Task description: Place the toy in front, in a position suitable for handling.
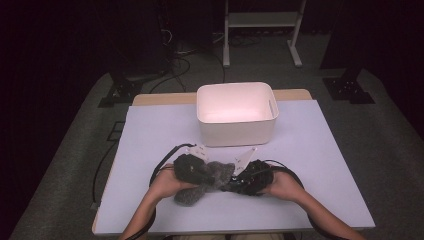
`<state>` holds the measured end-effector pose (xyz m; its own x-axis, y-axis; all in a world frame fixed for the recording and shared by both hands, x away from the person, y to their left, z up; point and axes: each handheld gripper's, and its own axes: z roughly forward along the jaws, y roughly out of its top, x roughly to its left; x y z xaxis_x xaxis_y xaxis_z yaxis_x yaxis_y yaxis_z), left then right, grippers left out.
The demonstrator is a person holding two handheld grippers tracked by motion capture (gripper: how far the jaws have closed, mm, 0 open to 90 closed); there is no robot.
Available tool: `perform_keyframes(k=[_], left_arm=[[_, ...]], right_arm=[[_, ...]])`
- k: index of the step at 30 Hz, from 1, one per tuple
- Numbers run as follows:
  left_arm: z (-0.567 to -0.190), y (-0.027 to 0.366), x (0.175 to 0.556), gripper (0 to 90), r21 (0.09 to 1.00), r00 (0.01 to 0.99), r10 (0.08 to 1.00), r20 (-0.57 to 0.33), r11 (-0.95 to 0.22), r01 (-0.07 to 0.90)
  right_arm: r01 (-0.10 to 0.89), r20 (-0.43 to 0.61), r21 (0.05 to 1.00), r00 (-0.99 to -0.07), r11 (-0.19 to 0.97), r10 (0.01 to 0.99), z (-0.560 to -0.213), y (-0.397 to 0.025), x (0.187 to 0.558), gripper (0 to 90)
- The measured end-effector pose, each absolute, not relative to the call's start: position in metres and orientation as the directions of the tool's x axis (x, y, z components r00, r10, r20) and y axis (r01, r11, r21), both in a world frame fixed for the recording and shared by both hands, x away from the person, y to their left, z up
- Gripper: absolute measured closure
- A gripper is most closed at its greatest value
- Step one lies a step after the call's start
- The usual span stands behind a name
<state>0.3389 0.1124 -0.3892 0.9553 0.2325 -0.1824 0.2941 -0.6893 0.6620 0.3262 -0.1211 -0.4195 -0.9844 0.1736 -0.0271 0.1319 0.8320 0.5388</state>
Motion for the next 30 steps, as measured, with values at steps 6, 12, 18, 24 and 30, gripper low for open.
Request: perform_keyframes(k=[6,12,18,24,30], left_arm=[[-0.361,0.124,0.336,82.6,0.697,0.959,0.246,-0.139,-0.663,0.272],[-0.336,0.126,0.331,82.6,0.706,0.965,0.249,-0.080,-0.670,0.231],[-0.349,0.121,0.334,82.6,0.679,0.963,0.253,-0.094,-0.691,0.247],[-0.372,0.123,0.340,82.5,0.641,0.951,0.274,-0.143,-0.706,0.300],[-0.364,0.126,0.341,82.9,0.676,0.951,0.267,-0.156,-0.673,0.300]], right_arm=[[0.133,-0.013,0.632,-0.983,0.764,0.182,-0.414,-0.112,0.329,55.7],[0.143,0.022,0.739,-0.982,0.658,0.189,-0.408,-0.111,0.332,55.7],[0.158,0.030,0.754,-0.978,0.638,0.207,-0.416,-0.124,0.328,55.7],[0.179,0.047,0.771,-0.973,0.611,0.225,-0.423,-0.140,0.325,55.7],[0.167,0.038,0.788,-0.974,0.593,0.224,-0.419,-0.136,0.325,55.7]])
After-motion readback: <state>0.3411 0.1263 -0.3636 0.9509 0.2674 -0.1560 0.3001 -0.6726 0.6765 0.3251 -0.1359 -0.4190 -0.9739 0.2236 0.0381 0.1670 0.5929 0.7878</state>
